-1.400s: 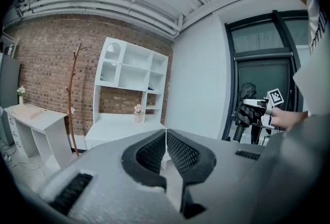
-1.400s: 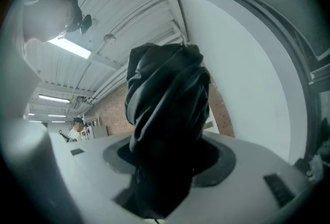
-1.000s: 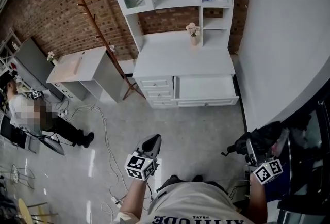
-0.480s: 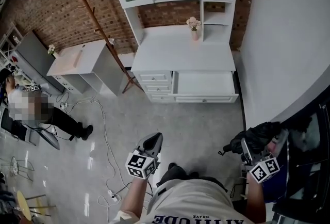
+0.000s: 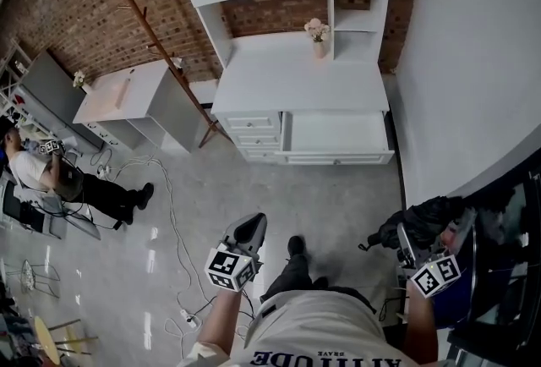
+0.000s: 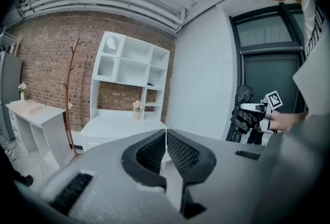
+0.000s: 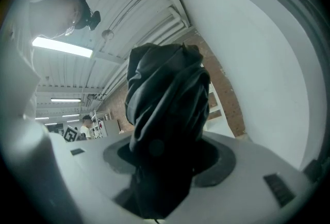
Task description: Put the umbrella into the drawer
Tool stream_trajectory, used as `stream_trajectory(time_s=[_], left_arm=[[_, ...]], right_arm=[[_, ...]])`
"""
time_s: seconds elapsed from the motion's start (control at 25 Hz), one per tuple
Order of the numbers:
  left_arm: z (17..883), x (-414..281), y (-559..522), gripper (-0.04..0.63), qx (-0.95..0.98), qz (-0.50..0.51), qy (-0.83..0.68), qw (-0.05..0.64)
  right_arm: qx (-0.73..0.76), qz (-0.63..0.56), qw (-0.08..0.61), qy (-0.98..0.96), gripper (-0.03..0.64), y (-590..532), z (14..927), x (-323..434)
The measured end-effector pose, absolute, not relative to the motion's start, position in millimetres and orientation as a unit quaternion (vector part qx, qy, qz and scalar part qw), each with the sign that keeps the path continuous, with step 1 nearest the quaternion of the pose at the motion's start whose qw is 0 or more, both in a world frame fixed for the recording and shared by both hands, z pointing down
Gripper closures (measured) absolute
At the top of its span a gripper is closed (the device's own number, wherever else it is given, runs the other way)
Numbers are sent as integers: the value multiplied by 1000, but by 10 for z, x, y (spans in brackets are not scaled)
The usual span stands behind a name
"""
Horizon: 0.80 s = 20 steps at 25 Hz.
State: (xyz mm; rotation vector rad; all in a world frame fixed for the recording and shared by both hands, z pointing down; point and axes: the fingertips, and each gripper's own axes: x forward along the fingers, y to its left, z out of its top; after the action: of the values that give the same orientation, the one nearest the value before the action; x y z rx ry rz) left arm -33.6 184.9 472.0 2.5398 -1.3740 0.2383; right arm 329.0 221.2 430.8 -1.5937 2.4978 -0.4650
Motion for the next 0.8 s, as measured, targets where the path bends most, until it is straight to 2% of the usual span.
stream_trajectory(time_s=[0.32, 0.8], left_arm=[[4885, -357, 1272, 568, 877, 82, -455, 131], [5015, -754, 229, 568, 880, 93, -442, 148]], right_arm=[[-551, -169, 61, 815, 354, 1761, 4455, 3230], [-581, -184, 52, 791, 354, 964, 4484, 2923]])
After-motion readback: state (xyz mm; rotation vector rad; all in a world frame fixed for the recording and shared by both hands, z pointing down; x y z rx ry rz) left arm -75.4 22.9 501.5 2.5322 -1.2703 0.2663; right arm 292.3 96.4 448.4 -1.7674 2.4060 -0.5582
